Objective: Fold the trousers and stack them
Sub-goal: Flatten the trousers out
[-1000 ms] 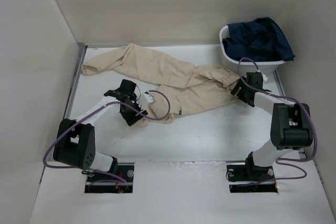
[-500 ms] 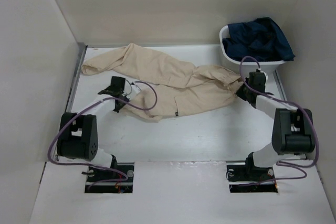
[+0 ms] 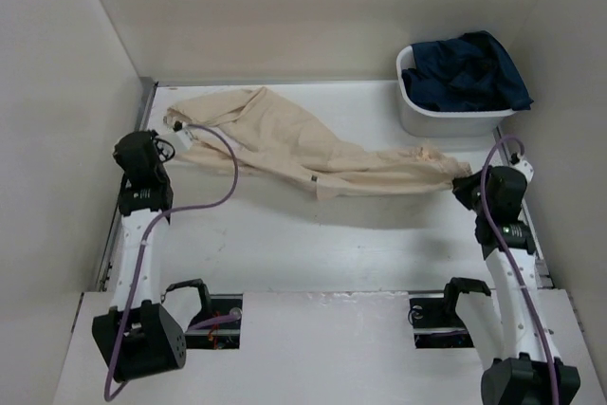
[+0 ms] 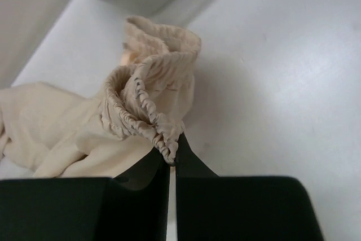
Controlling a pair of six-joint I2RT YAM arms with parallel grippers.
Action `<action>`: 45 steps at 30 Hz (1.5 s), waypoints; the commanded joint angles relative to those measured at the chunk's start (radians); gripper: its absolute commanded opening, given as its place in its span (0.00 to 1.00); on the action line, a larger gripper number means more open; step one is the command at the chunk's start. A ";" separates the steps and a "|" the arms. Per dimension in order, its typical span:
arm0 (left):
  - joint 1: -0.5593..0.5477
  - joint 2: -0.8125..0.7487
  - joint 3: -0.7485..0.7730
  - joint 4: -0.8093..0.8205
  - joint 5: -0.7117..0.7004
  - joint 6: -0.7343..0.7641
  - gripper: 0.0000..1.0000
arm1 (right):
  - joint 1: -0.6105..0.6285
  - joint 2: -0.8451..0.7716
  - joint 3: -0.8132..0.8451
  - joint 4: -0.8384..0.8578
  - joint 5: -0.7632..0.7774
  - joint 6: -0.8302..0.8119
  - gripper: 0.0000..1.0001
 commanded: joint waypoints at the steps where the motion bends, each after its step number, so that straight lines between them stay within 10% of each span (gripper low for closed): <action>1: 0.062 -0.062 -0.153 -0.002 0.015 0.154 0.01 | -0.030 -0.087 -0.066 -0.160 0.004 0.093 0.00; 5: 0.130 -0.203 -0.372 0.027 0.116 0.252 0.04 | -0.079 -0.120 -0.091 -0.151 -0.035 0.141 0.00; 8: 0.132 -0.344 -0.477 -0.088 0.196 0.334 0.25 | -0.077 -0.045 -0.085 -0.099 -0.091 0.149 0.00; 13: 0.138 -0.359 -0.139 -0.693 0.418 0.211 0.58 | -0.146 -0.029 -0.051 -0.079 -0.048 0.106 0.00; 18: 0.136 -0.079 0.213 -0.979 0.581 0.073 0.58 | -0.209 0.067 -0.023 0.026 -0.043 0.095 0.00; 28: 0.288 0.358 0.273 -0.932 0.474 0.105 0.53 | -0.231 0.212 0.009 0.111 -0.077 0.091 0.01; 35: 0.316 0.526 0.219 -0.527 0.413 0.096 0.58 | -0.215 0.252 0.047 0.087 -0.028 0.051 0.01; 45: 0.265 0.700 0.338 -0.728 0.494 0.093 0.49 | -0.212 0.230 0.050 0.031 0.035 0.028 0.01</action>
